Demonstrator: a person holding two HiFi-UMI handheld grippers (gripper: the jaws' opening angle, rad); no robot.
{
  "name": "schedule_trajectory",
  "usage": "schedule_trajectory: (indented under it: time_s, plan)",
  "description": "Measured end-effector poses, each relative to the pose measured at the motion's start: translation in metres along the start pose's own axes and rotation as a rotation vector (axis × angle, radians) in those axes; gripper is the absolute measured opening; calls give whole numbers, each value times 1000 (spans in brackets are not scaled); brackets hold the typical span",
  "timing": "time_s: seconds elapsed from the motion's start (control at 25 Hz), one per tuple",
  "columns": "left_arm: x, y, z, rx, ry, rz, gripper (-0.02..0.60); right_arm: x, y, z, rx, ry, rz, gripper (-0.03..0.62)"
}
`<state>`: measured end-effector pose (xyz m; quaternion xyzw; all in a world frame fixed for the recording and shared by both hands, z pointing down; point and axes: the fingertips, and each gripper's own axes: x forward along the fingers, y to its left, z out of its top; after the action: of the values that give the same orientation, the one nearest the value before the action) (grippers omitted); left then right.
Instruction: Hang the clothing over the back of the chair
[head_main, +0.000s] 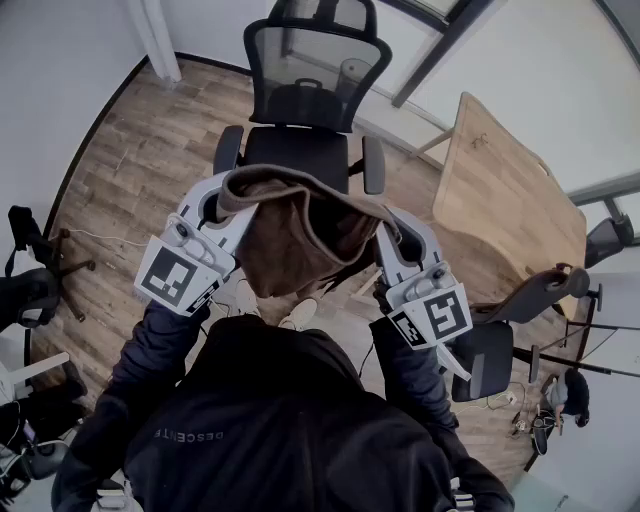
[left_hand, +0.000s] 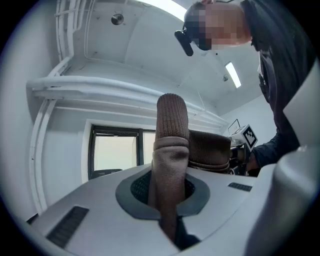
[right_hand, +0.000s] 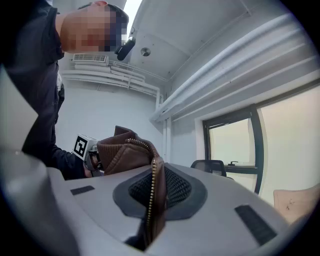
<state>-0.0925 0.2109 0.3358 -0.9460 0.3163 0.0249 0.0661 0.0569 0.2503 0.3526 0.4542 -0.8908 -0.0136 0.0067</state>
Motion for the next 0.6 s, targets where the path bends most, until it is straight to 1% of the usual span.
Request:
schedule_trajectory:
  time_s: [0.16,0.32,0.6]
  plan:
    - [-8,6,3,1,-17,12,31,6,9,0,-10,-1,8,26]
    - [-11,12,6,24,-25,25,31,14,10,1,3,-6,11,29]
    - [-12,21,11,44,-38,46,31,25,11,7,-21,-8,6,29]
